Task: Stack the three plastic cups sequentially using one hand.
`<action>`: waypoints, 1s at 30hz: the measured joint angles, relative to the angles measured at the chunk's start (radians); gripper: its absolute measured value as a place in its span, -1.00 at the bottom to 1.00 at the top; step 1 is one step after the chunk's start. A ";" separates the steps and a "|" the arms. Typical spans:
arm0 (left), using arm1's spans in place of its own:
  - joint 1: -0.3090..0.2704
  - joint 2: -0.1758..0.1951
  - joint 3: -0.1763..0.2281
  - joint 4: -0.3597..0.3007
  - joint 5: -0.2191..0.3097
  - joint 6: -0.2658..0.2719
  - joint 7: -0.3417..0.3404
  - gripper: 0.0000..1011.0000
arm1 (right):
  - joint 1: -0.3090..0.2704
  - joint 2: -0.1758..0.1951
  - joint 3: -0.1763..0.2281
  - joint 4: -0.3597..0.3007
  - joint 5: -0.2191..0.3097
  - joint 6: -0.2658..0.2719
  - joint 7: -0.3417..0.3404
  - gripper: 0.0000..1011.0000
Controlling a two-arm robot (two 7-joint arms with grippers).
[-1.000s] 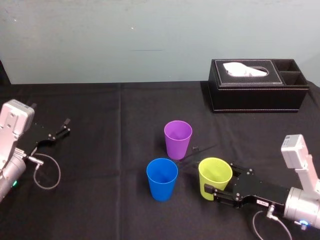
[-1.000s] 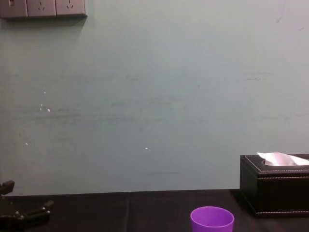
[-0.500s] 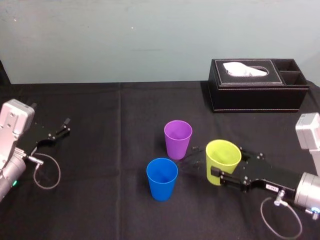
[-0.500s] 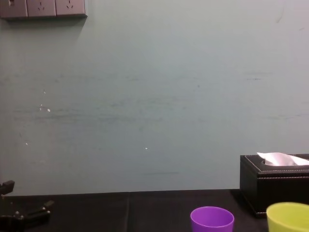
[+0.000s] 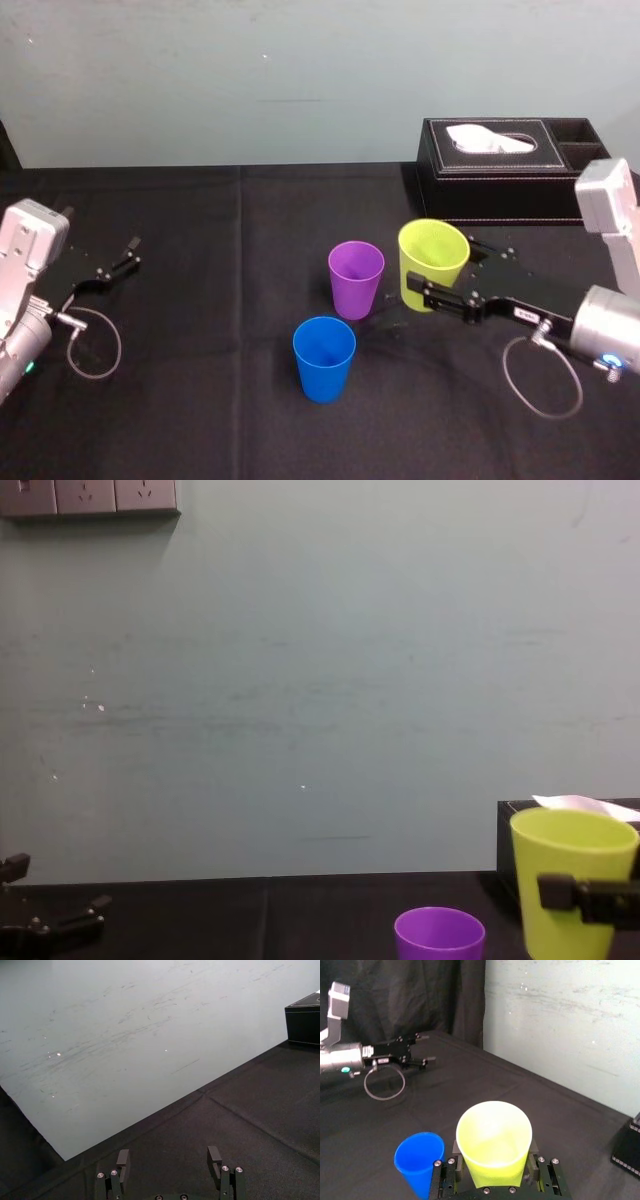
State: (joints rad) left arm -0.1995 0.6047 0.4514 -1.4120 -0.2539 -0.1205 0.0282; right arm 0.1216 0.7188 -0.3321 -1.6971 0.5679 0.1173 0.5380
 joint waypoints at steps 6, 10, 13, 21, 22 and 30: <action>0.000 0.000 0.000 0.000 0.000 0.000 0.000 1.00 | 0.066 -0.038 -0.027 0.027 0.001 0.037 -0.009 0.45; 0.000 0.000 0.000 0.000 0.000 0.000 0.000 1.00 | 0.113 -0.065 -0.051 0.057 -0.004 0.057 -0.016 0.45; 0.000 0.000 0.000 0.000 0.000 0.000 0.000 1.00 | 0.158 -0.096 -0.074 0.095 -0.011 0.071 -0.023 0.45; 0.000 0.000 0.000 0.000 0.000 0.000 0.000 1.00 | 0.220 -0.142 -0.116 0.147 -0.040 0.086 -0.039 0.45; 0.000 0.000 0.000 0.000 0.000 0.000 0.000 1.00 | 0.229 -0.150 -0.125 0.158 -0.048 0.089 -0.043 0.45; 0.000 0.000 0.000 0.000 0.000 0.000 0.000 1.00 | 0.259 -0.183 -0.151 0.202 -0.078 0.096 -0.052 0.45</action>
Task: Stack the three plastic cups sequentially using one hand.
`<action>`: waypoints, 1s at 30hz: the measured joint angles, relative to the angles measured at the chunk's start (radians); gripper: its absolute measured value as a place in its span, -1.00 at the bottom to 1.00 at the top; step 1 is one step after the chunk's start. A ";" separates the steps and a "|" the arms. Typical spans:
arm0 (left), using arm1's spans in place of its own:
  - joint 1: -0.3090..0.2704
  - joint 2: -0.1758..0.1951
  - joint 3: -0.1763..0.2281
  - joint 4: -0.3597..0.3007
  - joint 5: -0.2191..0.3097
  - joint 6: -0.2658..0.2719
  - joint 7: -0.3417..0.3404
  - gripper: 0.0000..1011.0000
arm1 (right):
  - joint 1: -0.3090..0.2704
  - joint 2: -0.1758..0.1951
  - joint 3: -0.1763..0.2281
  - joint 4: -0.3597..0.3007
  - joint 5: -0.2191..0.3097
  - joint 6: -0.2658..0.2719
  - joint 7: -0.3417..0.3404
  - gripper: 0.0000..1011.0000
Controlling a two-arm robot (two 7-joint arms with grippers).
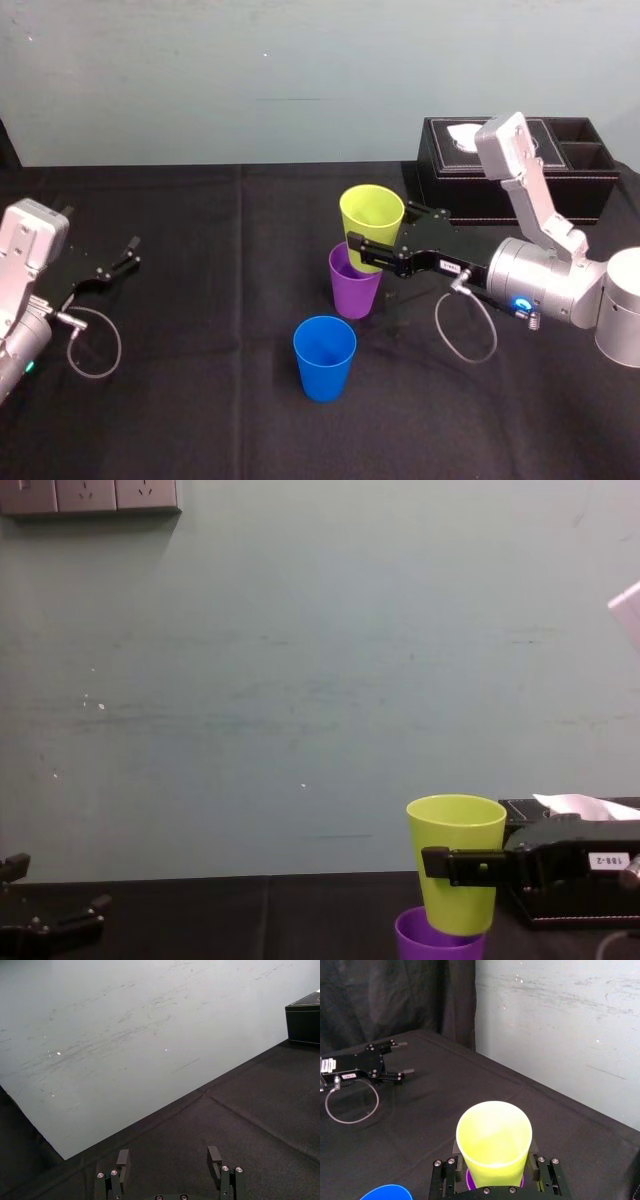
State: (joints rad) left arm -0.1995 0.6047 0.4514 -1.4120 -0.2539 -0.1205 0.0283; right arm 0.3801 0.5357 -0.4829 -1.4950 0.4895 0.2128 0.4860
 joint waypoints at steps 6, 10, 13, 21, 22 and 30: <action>0.000 0.000 0.000 0.000 0.000 0.000 0.000 1.00 | 0.005 -0.011 -0.004 0.015 -0.011 0.000 0.000 0.45; 0.000 0.000 0.000 0.000 0.000 0.000 0.000 1.00 | 0.007 -0.017 -0.006 0.021 -0.017 -0.001 0.001 0.45; 0.000 0.000 0.000 0.000 0.000 0.000 0.000 1.00 | 0.009 -0.022 -0.008 0.027 -0.020 -0.001 0.002 0.45; 0.000 0.000 0.000 0.000 0.000 0.000 0.000 1.00 | 0.014 -0.033 -0.014 0.039 -0.029 -0.001 0.009 0.45; 0.000 0.000 0.000 0.000 0.000 0.000 0.000 1.00 | 0.015 -0.035 -0.015 0.043 -0.033 -0.002 0.010 0.45; 0.000 0.000 0.000 0.000 0.000 0.000 0.000 1.00 | 0.020 -0.046 -0.019 0.059 -0.043 -0.008 0.012 0.45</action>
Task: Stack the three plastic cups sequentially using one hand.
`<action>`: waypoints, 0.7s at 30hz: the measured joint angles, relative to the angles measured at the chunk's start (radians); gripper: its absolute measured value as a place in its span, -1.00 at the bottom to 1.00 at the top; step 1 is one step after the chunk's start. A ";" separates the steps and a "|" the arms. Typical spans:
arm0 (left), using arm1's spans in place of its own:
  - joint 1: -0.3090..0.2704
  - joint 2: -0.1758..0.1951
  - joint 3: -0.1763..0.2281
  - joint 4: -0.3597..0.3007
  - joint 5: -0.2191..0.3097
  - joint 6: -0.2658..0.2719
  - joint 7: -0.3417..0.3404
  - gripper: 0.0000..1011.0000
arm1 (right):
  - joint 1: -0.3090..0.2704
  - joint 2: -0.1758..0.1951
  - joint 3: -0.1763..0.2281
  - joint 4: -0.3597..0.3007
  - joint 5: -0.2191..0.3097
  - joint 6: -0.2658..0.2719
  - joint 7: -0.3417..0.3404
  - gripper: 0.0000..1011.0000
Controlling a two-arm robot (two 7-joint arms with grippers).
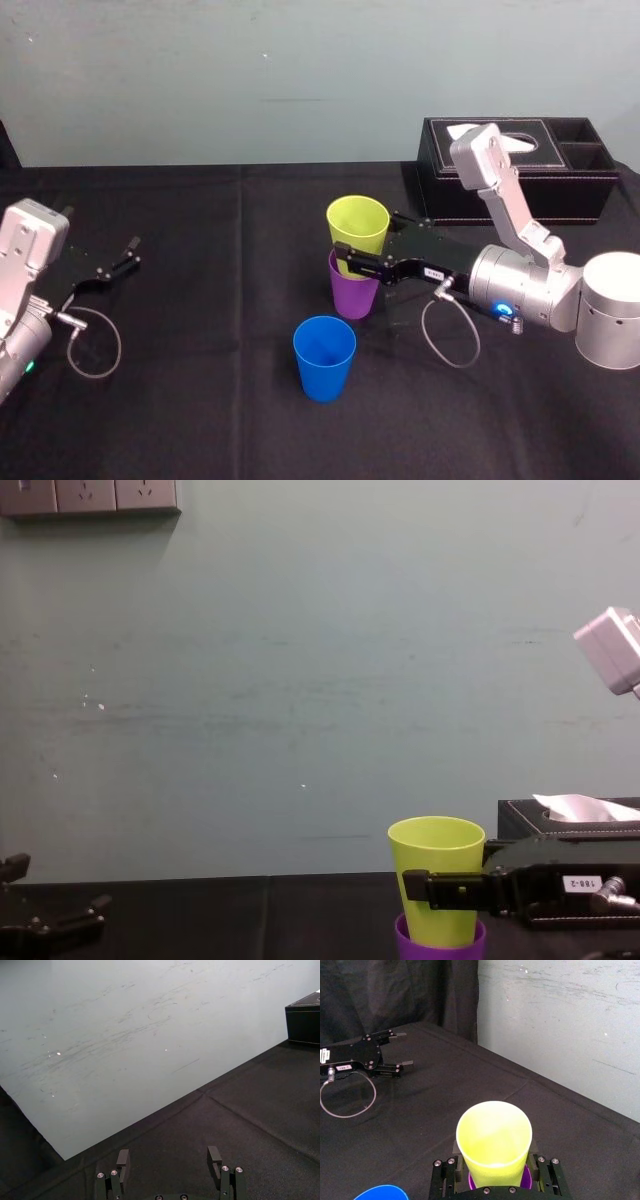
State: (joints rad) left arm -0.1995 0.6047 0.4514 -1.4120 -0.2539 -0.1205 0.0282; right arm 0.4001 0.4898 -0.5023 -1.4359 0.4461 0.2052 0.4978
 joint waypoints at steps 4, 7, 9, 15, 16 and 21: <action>0.000 0.000 0.000 0.000 0.000 0.000 0.000 1.00 | 0.002 -0.004 -0.001 0.009 -0.005 -0.004 0.004 0.45; 0.000 0.000 0.000 0.000 0.000 0.000 0.000 1.00 | 0.002 -0.004 -0.001 0.009 -0.005 -0.004 0.004 0.45; 0.000 0.000 0.000 0.000 0.000 0.000 0.000 1.00 | 0.002 -0.004 -0.001 0.008 -0.005 -0.004 0.004 0.45; 0.000 0.000 0.000 0.000 0.000 0.000 0.000 1.00 | 0.002 -0.003 -0.001 0.007 -0.005 -0.004 0.004 0.48; 0.000 0.000 0.000 0.000 0.000 0.000 0.000 1.00 | 0.002 -0.003 -0.001 0.007 -0.005 -0.004 0.004 0.49; 0.000 0.000 0.000 0.000 0.000 0.000 0.000 1.00 | 0.002 -0.003 0.000 0.006 -0.004 -0.004 0.004 0.75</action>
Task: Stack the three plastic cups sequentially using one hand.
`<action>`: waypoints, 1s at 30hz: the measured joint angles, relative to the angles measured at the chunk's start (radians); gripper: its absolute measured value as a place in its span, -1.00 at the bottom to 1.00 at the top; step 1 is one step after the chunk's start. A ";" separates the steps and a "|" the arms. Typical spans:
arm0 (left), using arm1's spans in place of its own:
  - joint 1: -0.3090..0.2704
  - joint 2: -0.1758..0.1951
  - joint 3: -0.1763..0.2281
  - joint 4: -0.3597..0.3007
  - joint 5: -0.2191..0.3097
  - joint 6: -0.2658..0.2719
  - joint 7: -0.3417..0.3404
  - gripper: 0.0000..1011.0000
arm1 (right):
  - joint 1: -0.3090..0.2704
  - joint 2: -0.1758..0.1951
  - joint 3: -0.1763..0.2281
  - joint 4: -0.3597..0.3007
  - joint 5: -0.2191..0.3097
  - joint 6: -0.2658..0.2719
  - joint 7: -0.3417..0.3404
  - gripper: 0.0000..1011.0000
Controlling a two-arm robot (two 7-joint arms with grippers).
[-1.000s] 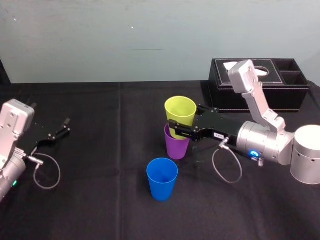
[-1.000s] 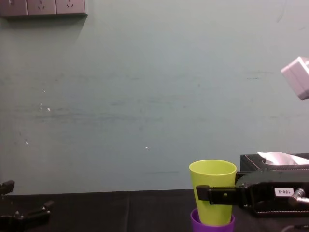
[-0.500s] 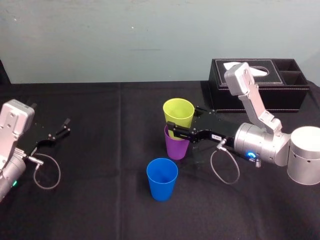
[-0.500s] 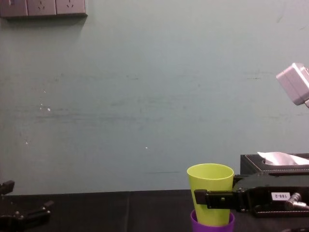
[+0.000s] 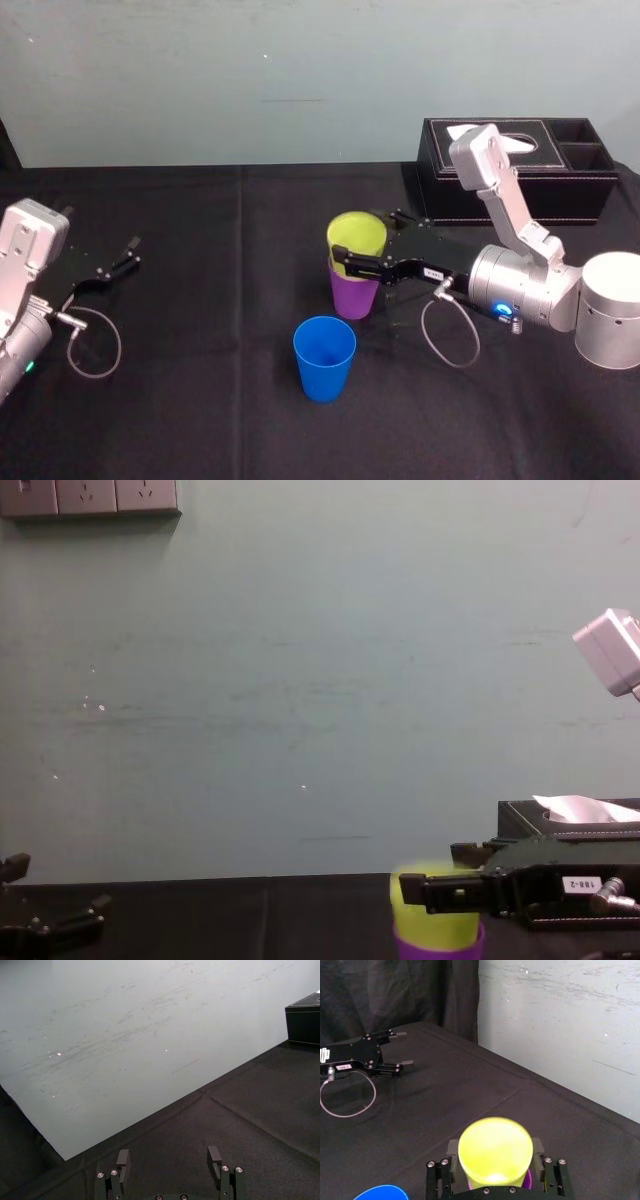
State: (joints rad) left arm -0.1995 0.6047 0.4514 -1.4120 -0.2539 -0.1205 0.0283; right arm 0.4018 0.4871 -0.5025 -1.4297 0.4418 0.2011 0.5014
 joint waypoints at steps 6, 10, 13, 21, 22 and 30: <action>0.000 0.000 0.000 0.000 0.000 0.000 0.000 1.00 | 0.000 0.000 0.000 -0.001 0.000 0.000 0.000 0.98; 0.000 0.000 0.000 0.000 0.000 0.000 0.000 1.00 | -0.001 0.001 0.001 -0.001 0.001 0.001 -0.001 0.98; 0.000 0.000 0.000 0.000 0.000 0.000 0.000 1.00 | -0.001 0.001 0.001 -0.002 0.001 0.001 -0.001 0.98; 0.000 0.000 0.000 0.000 0.000 0.000 0.000 1.00 | -0.010 0.007 0.007 -0.013 0.005 -0.003 0.000 0.98; 0.000 0.000 0.000 0.000 0.000 0.000 0.000 1.00 | -0.019 0.015 0.014 -0.025 0.010 -0.010 0.004 0.98; 0.000 0.000 0.000 0.000 0.000 0.000 0.000 1.00 | -0.088 0.083 0.055 -0.114 0.053 -0.049 0.047 0.98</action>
State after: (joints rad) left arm -0.1995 0.6047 0.4514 -1.4120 -0.2539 -0.1205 0.0282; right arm 0.3137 0.5704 -0.4479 -1.5439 0.4949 0.1522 0.5481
